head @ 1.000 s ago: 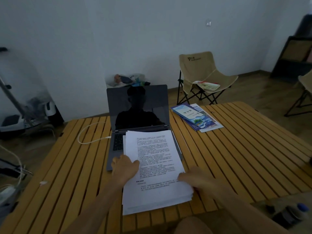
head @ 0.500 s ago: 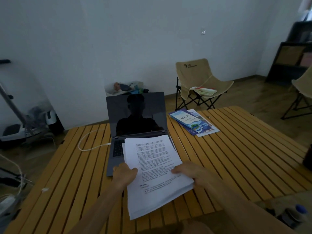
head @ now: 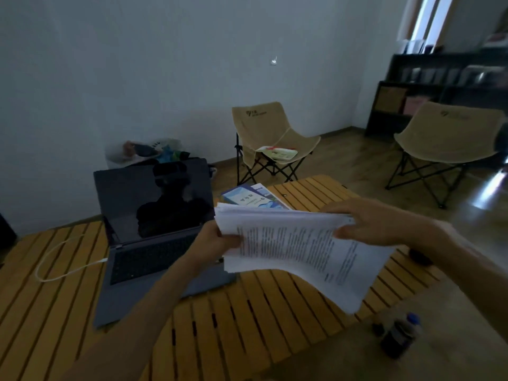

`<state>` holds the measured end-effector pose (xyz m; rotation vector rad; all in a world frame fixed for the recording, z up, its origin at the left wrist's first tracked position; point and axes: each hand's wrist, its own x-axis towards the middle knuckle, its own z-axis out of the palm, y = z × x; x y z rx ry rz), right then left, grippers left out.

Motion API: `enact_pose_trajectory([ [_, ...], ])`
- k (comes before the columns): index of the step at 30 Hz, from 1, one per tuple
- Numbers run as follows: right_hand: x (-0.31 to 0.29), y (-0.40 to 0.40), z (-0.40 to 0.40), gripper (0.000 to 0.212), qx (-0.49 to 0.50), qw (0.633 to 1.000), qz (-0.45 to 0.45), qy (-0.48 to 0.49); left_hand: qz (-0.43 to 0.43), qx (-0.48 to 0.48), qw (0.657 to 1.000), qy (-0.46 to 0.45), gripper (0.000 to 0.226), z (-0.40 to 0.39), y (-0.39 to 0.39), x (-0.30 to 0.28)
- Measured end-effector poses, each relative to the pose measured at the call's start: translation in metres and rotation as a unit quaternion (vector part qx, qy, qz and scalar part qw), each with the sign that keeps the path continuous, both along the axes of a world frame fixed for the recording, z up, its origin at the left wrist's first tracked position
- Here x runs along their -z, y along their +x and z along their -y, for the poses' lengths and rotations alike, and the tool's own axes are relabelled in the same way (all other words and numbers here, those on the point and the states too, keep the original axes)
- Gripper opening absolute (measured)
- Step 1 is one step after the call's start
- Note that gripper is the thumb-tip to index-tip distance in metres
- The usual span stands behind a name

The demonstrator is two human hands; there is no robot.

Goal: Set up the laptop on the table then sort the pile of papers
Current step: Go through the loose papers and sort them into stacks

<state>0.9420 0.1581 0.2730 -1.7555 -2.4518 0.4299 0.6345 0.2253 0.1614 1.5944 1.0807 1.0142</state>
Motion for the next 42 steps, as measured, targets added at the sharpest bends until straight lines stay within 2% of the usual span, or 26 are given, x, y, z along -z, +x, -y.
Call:
enact_pose_trajectory([
  [3, 0.004, 0.032, -0.002, 0.030, 0.040, 0.999, 0.016, 0.028, 0.045, -0.036, 0.998, -0.019, 0.037, 0.000, 0.044, 0.021],
  [6, 0.027, 0.059, -0.002, 0.014, 0.085, 0.995, -0.005, 0.044, 0.043, -0.052, 0.997, -0.046, 0.034, 0.000, 0.065, 0.039],
  [9, 0.044, 0.080, 0.001, 0.033, 0.134, 0.989, -0.007, 0.067, 0.044, -0.014, 0.997, -0.059, 0.035, -0.008, 0.064, 0.044],
  [12, 0.046, 0.076, -0.001, 0.046, 0.138, 0.985, 0.065, 0.075, 0.030, 0.035, 0.997, -0.068, 0.048, -0.011, 0.061, 0.045],
  [15, 0.051, 0.063, -0.010, 0.049, 0.141, 0.977, 0.115, 0.111, 0.035, 0.003, 0.997, -0.062, 0.043, -0.008, 0.072, 0.048],
  [17, 0.052, 0.065, -0.011, 0.048, 0.157, 0.979, 0.069, 0.112, 0.044, -0.026, 0.997, -0.063, 0.041, -0.008, 0.076, 0.053],
  [19, 0.053, 0.077, -0.005, 0.044, 0.187, 0.974, -0.072, 0.105, 0.052, -0.029, 0.996, -0.064, 0.041, -0.009, 0.073, 0.056],
  [20, 0.057, 0.083, 0.001, 0.046, 0.203, 0.960, -0.164, 0.103, 0.051, -0.026, 0.997, -0.060, 0.042, -0.010, 0.072, 0.057],
  [23, 0.090, 0.094, 0.018, 0.046, 0.228, 0.871, -0.433, 0.046, 0.058, -0.013, 0.997, -0.043, 0.045, -0.010, 0.073, 0.054],
  [25, 0.121, 0.087, 0.022, 0.033, 0.236, 0.820, -0.521, 0.011, 0.076, -0.011, 0.997, -0.033, 0.046, -0.007, 0.079, 0.049],
  [28, 0.144, 0.066, 0.017, 0.032, 0.292, 0.798, -0.523, 0.066, 0.104, -0.022, 0.994, -0.021, 0.045, -0.003, 0.086, 0.043],
  [30, 0.143, 0.062, 0.011, 0.034, 0.292, 0.787, -0.534, 0.095, 0.118, -0.036, 0.992, -0.028, 0.041, -0.005, 0.085, 0.045],
  [32, 0.144, 0.066, 0.010, 0.034, 0.266, 0.797, -0.535, 0.092, 0.117, -0.026, 0.992, -0.033, 0.036, -0.008, 0.082, 0.051],
  [36, 0.171, 0.080, 0.017, 0.041, 0.267, 0.815, -0.512, 0.041, 0.158, -0.003, 0.987, -0.024, 0.042, -0.011, 0.073, 0.033],
  [38, 0.189, 0.086, 0.017, 0.039, 0.282, 0.824, -0.490, 0.012, 0.138, -0.058, 0.989, 0.018, 0.039, -0.015, 0.082, 0.010],
  [40, 0.203, 0.087, 0.017, 0.028, 0.296, 0.832, -0.469, -0.009, 0.093, -0.133, 0.986, 0.047, 0.031, -0.017, 0.094, -0.002],
  [42, 0.208, 0.083, 0.018, 0.033, 0.300, 0.831, -0.469, 0.000, 0.106, -0.193, 0.974, 0.045, 0.023, -0.018, 0.104, -0.001],
])
